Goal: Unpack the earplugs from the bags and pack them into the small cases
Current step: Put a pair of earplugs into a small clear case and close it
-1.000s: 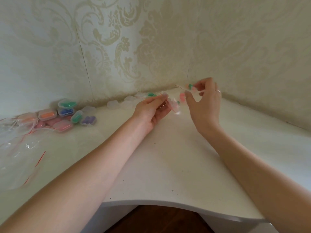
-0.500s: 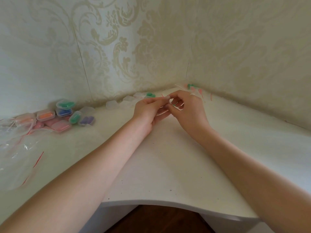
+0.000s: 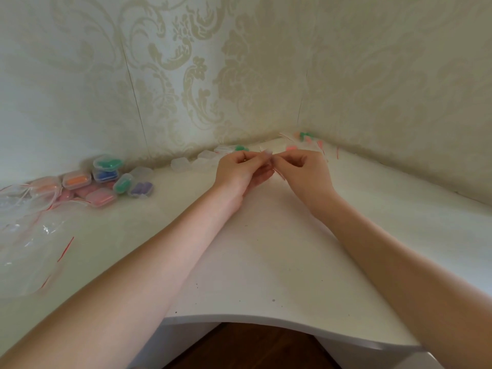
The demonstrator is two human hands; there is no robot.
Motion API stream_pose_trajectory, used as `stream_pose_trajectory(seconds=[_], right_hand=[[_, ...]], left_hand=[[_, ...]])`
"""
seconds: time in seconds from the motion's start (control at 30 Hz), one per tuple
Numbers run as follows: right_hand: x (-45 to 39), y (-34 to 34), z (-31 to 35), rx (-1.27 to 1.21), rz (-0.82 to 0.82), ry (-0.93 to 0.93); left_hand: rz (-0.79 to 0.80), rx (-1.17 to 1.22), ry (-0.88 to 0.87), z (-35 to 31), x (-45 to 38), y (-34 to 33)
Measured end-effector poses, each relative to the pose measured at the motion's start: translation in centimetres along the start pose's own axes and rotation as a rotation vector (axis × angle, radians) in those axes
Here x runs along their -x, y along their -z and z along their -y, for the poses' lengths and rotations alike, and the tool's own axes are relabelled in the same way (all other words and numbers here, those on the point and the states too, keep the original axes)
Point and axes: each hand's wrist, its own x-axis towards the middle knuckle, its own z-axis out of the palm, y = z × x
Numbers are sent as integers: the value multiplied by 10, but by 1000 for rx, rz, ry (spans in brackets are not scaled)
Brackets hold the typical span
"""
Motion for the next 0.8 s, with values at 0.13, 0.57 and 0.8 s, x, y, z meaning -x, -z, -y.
stream_pose_trajectory(seconds=[0.13,0.57,0.8], right_hand=[[-2,2,-4,50,-33,17],[-2,5,-2,149,69,125],[1,2,0,-36,46,4]], left_hand=[[58,-84,-43,1,2,-3],[-23,-308,-100,6,0,-3],[-35,-526,-186,6,2,-4]])
